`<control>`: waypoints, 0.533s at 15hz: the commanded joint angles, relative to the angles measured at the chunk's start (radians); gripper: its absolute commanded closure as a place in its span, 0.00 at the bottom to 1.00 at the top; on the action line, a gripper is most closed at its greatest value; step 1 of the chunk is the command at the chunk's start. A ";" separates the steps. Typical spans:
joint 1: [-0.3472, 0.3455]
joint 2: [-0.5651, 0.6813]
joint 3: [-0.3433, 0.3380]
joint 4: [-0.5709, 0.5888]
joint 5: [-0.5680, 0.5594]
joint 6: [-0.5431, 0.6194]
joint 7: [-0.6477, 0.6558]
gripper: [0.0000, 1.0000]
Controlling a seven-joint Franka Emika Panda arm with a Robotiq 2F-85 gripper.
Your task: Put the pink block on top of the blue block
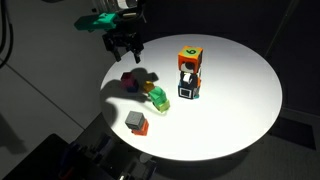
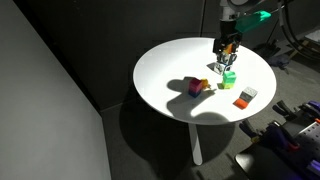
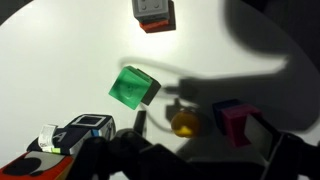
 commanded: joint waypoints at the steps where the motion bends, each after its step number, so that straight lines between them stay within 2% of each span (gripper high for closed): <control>1: -0.018 -0.092 0.010 -0.071 -0.014 -0.009 0.030 0.00; 7: -0.033 -0.180 0.016 -0.151 -0.005 0.018 0.010 0.00; 8: -0.032 -0.126 0.019 -0.100 -0.001 -0.001 0.005 0.00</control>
